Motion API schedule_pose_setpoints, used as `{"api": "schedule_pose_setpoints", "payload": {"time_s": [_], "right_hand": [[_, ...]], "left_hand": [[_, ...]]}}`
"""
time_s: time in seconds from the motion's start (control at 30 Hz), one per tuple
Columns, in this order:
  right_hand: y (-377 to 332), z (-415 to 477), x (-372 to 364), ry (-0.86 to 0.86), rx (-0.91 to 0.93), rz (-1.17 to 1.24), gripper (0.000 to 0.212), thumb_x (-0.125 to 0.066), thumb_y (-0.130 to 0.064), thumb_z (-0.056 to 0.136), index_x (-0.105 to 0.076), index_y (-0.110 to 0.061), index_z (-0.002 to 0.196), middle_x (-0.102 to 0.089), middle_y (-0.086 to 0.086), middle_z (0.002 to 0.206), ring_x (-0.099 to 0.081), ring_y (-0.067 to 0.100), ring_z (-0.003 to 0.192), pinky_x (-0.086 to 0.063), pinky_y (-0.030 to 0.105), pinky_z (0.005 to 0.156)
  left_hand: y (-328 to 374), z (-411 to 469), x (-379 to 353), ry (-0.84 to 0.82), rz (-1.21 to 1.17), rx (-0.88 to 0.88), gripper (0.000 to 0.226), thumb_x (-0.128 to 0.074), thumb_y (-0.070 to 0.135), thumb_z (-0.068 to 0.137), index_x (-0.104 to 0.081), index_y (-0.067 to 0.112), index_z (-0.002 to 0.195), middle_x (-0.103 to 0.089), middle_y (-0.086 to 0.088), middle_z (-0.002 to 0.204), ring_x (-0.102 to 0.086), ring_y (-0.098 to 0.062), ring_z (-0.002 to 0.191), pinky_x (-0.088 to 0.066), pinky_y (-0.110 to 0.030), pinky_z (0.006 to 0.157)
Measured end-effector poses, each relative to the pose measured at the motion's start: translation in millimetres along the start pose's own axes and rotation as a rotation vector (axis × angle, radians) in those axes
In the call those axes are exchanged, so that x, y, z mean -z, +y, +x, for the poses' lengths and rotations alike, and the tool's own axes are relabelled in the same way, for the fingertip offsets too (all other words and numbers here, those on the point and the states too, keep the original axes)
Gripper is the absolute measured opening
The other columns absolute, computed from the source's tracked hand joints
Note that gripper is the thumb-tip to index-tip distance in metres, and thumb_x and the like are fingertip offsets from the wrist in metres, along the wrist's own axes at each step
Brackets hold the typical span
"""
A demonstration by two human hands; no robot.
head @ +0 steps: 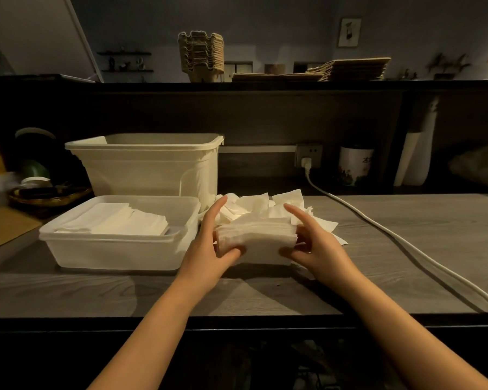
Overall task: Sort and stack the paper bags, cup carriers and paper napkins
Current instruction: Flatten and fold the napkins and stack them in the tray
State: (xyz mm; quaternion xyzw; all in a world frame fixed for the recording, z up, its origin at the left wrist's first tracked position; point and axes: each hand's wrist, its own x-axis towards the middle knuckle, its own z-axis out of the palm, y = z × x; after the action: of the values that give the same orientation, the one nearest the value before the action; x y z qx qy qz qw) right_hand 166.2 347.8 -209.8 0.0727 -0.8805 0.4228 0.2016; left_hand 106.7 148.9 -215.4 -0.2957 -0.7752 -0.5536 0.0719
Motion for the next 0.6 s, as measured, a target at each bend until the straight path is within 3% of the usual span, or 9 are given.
{"api": "schedule_pose_setpoints", "payload": {"time_s": [0.13, 0.23, 0.33, 0.43, 0.53, 0.6], "right_hand": [[2.7, -0.4, -2.7, -0.13, -0.067, -0.031, 0.086, -0.074, -0.014, 0.078, -0.021, -0.042, 0.14, -0.051, -0.007, 0.118, -0.054, 0.009, 0.11, -0.047, 0.02, 0.092], [3.0, -1.0, -4.4, -0.147, -0.087, -0.003, 0.087, -0.071, -0.019, 0.081, -0.015, -0.038, 0.145, -0.048, -0.007, 0.127, -0.05, 0.008, 0.114, -0.045, 0.02, 0.094], [1.2, -1.3, -4.7, -0.164, -0.118, 0.078, 0.084, -0.06, -0.016, 0.09, -0.001, -0.035, 0.147, -0.043, -0.013, 0.127, -0.047, 0.006, 0.116, -0.044, 0.009, 0.085], [2.5, -1.9, -6.7, -0.216, -0.11, 0.128, 0.081, -0.052, -0.016, 0.094, 0.007, -0.044, 0.141, -0.03, -0.006, 0.146, -0.037, 0.008, 0.129, -0.04, 0.019, 0.098], [1.9, -2.6, -7.3, -0.238, -0.07, 0.118, 0.076, -0.05, -0.013, 0.095, 0.005, -0.052, 0.131, -0.019, -0.009, 0.149, -0.019, -0.002, 0.132, -0.026, 0.015, 0.103], [1.4, -1.7, -6.7, -0.221, -0.075, 0.176, 0.078, -0.051, -0.008, 0.094, 0.002, -0.054, 0.129, -0.027, -0.015, 0.142, -0.035, -0.008, 0.125, -0.033, 0.011, 0.099]], "left_hand": [[-3.1, -1.3, -0.3, -0.07, 0.072, 0.039, 0.094, -0.074, 0.018, 0.078, -0.007, 0.059, 0.13, -0.04, 0.017, 0.121, -0.043, -0.007, 0.116, -0.038, -0.028, 0.099], [-4.5, -0.8, -1.4, -0.075, 0.079, 0.049, 0.093, -0.074, 0.02, 0.079, -0.005, 0.06, 0.127, -0.038, 0.014, 0.126, -0.042, -0.007, 0.118, -0.036, -0.026, 0.098], [-4.7, -0.3, -2.2, -0.089, 0.066, 0.058, 0.09, -0.071, 0.021, 0.082, -0.004, 0.057, 0.13, -0.037, 0.009, 0.137, -0.04, -0.011, 0.126, -0.036, -0.028, 0.101], [-2.2, -1.3, -4.0, -0.139, -0.009, 0.06, 0.084, -0.064, 0.014, 0.087, -0.007, 0.051, 0.136, -0.032, 0.01, 0.138, -0.034, -0.007, 0.129, -0.032, -0.027, 0.105], [0.0, -1.5, -5.0, -0.169, -0.027, 0.055, 0.078, -0.06, 0.01, 0.089, -0.011, 0.052, 0.133, -0.033, 0.012, 0.13, -0.039, -0.004, 0.122, -0.034, -0.017, 0.096], [-0.4, -0.9, -4.7, -0.175, -0.012, 0.06, 0.075, -0.061, 0.012, 0.089, -0.013, 0.053, 0.128, -0.036, 0.011, 0.124, -0.046, 0.001, 0.11, -0.039, -0.007, 0.083]]}}
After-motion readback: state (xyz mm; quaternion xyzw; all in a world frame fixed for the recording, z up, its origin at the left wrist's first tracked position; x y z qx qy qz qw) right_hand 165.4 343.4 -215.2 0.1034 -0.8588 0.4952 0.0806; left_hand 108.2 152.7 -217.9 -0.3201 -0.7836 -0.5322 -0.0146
